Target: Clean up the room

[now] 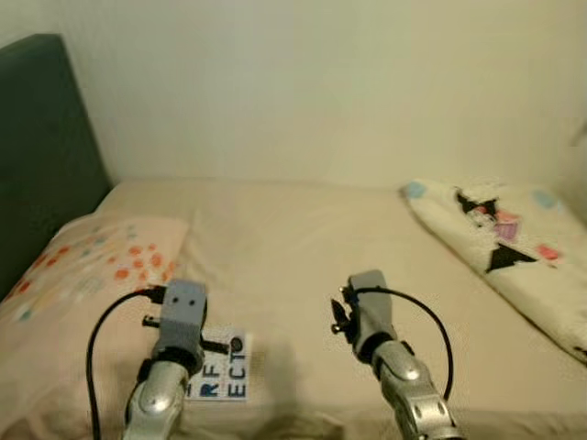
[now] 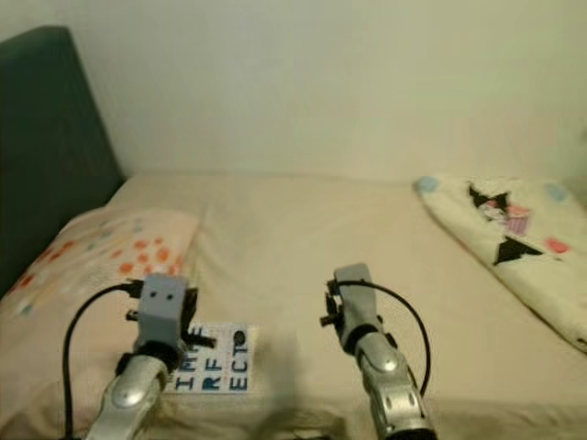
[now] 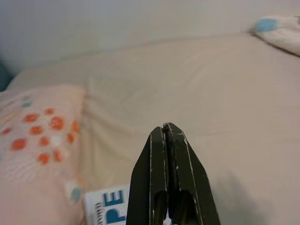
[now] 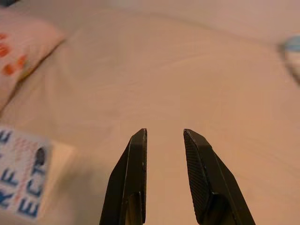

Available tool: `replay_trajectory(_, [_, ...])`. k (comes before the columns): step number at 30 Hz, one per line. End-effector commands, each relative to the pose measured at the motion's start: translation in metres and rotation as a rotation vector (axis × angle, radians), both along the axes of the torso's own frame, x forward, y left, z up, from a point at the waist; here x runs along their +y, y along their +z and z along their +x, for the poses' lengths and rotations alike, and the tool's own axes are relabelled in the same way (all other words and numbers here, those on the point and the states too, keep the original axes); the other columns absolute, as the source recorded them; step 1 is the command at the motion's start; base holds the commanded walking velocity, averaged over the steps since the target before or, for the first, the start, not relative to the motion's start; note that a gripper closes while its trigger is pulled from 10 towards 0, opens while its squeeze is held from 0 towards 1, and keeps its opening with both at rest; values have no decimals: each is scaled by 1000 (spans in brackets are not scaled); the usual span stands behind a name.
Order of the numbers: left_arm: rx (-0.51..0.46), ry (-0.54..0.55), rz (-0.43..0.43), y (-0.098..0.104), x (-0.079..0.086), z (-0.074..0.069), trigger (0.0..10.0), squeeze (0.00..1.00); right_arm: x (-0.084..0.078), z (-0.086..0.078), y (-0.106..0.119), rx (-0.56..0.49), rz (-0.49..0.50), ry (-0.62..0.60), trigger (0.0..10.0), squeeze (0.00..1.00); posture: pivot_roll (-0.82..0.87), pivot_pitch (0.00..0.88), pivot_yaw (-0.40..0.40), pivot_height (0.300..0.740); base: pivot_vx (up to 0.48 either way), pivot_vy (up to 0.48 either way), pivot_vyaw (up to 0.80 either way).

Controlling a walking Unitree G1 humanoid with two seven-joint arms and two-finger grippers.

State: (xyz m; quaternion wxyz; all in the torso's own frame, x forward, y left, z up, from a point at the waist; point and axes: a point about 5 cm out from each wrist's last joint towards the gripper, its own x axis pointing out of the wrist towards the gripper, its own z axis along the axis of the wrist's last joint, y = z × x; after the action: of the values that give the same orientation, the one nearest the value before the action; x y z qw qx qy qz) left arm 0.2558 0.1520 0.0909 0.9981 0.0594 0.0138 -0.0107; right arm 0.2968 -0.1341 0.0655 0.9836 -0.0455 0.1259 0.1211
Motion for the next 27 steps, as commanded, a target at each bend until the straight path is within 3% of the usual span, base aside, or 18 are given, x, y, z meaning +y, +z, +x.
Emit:
replay_trajectory(1, [12,-8,-11,-3,0,-1,10000,0,1,-4,-6,29,10,-3,10000,0,-19,71,-85,717,0,0,-800])
replay_trajectory(9, [20,-23,-40,-4,-2,-3,10000,0,3,-6,-7,35,5,7,10000,0,-22,66,-86,717,0,0,-800])
replay_trajectory(15, [16,-21,-37,-4,-2,-5,10000,0,4,-7,-9,47,-12,28,10000,0,-21,61,-86,717,0,0,0])
replay_trajectory(27, [14,-36,-30,-3,-3,-7,10000,0,6,-9,-9,50,-5,37,10000,0,-21,65,-89,717,0,-382,0])
